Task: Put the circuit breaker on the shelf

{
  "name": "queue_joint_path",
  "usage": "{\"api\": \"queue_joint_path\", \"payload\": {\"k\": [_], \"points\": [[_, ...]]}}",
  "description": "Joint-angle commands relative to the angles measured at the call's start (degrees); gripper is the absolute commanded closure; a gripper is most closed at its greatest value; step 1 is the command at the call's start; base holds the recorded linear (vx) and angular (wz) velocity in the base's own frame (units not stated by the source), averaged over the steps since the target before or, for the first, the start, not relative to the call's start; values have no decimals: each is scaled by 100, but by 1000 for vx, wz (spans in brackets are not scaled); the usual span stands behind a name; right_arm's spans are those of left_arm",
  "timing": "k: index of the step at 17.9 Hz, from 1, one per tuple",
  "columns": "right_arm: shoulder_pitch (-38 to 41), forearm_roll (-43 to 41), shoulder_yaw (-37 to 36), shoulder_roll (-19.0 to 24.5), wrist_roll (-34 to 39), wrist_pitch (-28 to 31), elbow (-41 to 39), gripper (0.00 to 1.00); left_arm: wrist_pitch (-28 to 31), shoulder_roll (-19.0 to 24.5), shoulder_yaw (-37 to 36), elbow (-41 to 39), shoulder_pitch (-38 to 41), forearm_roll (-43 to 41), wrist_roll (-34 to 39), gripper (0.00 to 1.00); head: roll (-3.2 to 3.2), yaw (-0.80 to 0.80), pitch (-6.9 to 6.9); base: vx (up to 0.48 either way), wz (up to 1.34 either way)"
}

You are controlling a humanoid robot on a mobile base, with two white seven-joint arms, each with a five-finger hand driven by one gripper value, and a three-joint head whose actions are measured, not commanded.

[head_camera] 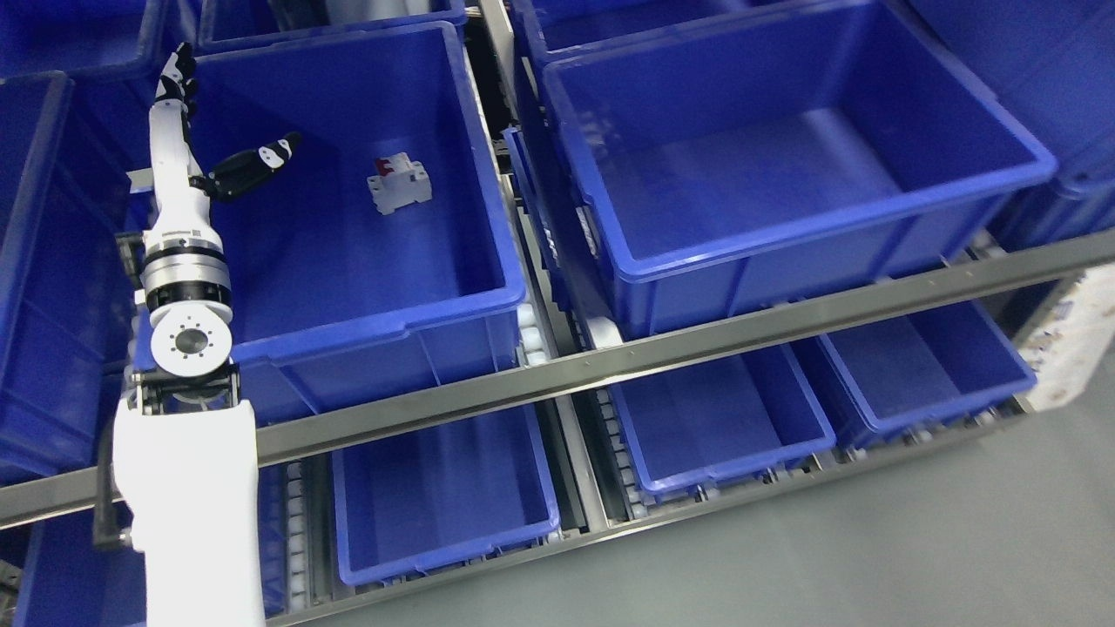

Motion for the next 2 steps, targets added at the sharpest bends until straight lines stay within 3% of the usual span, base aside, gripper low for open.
{"api": "queue_joint_path", "payload": {"k": [1,2], "points": [[-1,0,114,-100,-3,371,0,0,50,-48,-91,-959,354,36,-11,1,0,0,0,-225,-206],[-1,0,114,-100,-3,371,0,0,94,-48,-82,-959,354,44,-90,1,0,0,0,-225,-206]]}}
